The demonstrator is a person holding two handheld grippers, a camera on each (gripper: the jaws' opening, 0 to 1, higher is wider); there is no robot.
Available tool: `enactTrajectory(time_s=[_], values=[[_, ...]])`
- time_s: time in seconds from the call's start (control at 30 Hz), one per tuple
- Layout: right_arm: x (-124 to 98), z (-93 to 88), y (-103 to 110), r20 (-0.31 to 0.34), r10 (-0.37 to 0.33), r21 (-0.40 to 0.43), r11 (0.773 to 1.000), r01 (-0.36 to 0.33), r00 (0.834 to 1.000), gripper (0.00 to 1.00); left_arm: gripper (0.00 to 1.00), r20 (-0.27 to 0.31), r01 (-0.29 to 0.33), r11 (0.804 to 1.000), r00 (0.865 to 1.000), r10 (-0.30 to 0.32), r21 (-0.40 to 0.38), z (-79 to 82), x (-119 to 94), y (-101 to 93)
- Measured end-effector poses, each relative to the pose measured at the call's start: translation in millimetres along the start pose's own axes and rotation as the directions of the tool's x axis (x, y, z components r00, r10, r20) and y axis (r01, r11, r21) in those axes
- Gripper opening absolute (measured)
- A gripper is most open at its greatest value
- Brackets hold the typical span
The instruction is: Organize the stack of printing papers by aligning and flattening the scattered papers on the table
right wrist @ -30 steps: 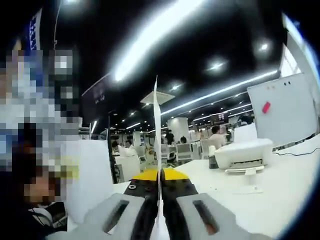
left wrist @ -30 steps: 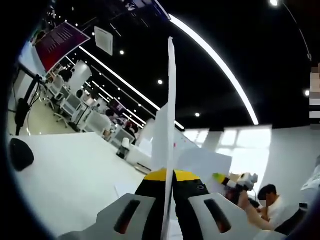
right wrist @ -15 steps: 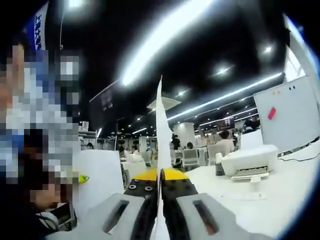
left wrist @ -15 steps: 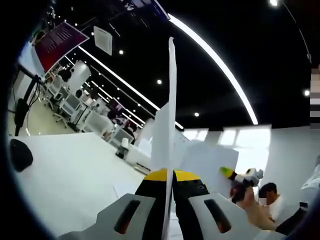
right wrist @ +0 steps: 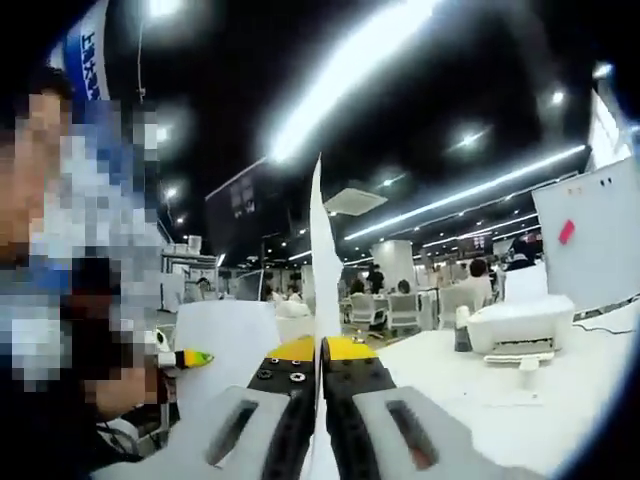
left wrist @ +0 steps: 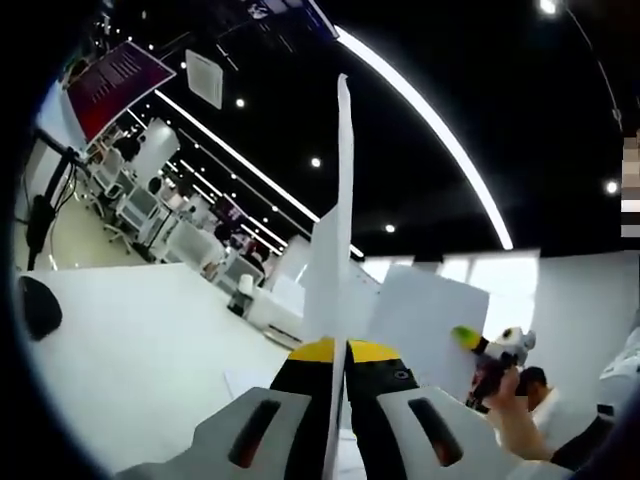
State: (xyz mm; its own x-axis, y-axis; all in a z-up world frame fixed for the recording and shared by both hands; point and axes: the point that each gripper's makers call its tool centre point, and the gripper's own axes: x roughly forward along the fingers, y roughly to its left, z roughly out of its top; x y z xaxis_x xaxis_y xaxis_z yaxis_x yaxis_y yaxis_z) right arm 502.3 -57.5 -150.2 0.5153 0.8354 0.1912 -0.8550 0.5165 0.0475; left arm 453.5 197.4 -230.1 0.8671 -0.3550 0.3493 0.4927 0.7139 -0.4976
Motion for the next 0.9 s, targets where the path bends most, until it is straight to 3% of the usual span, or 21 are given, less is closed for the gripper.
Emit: enactTrajectory(time_s=[0.37, 0.53, 0.9], values=[[2, 3.8, 39, -0.039, 0.135, -0.038, 0.99, -0.137, 0.99, 0.0, 0.06, -0.017, 0.018, 1.0, 1.0, -0.018, -0.009, -4.2, 0, -3.3], [6, -4.0, 58, -0.094, 0.195, -0.078, 0.976, -0.203, 0.976, 0.0, 0.06, -0.04, 0.034, 0.999, 0.999, -0.034, -0.007, -9.7, 1, -7.5], [4, -5.1, 78, -0.118, 0.294, -0.061, 0.951, -0.303, 0.948, 0.0, 0.06, -0.055, 0.042, 0.999, 0.998, -0.041, 0.017, -13.4, 2, -9.5]])
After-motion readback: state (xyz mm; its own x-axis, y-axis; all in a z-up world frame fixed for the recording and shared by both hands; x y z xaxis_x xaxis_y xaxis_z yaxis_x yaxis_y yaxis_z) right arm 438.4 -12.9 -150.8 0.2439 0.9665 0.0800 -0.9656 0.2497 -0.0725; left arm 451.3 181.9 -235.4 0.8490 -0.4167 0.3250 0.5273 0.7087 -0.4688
